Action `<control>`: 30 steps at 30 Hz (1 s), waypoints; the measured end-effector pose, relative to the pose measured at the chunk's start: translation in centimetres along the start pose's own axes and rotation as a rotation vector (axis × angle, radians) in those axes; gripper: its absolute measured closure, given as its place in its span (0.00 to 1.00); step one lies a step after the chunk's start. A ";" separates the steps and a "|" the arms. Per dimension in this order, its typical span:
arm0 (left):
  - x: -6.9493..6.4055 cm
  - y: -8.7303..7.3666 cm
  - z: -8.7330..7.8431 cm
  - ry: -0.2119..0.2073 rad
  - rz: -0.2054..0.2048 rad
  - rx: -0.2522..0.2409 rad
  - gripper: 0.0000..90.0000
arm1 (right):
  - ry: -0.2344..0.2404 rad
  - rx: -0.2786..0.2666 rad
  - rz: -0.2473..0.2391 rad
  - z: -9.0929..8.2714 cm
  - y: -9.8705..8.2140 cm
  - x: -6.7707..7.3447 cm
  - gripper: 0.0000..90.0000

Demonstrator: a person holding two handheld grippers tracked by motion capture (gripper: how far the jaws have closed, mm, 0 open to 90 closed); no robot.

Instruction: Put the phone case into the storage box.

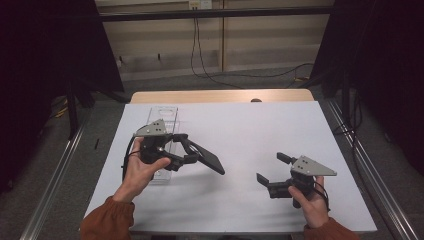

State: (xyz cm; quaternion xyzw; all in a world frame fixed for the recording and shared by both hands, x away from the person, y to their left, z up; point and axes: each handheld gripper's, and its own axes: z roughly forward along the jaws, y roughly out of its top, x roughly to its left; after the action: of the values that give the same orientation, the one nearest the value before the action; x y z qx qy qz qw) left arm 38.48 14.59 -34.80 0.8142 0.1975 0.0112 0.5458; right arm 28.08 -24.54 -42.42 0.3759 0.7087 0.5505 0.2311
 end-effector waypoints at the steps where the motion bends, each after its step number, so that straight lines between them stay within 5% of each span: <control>1: 0.0 0.0 -0.1 0.001 -0.004 -0.003 0.16 | -0.006 -0.001 0.004 -0.2 -0.1 -0.1 0.01; 16: 0.7 0.6 -1.6 0.088 -0.027 -0.009 0.16 | -0.108 -0.010 0.016 -2.6 -1.1 -0.8 0.01; 19: 1.0 0.7 -1.8 0.103 -0.038 -0.001 0.16 | -0.092 -0.027 0.025 -3.1 -1.2 -1.0 0.01; 30: 2.0 1.9 -3.1 0.162 -0.052 0.015 0.16 | -0.148 -0.015 0.015 -3.5 -1.9 -1.5 0.01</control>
State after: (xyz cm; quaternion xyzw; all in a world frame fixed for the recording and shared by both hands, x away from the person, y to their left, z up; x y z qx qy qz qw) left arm 40.20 17.39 -32.28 0.8092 0.2624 0.0615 0.5221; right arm 25.88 -28.05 -43.37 0.4191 0.6828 0.5280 0.2816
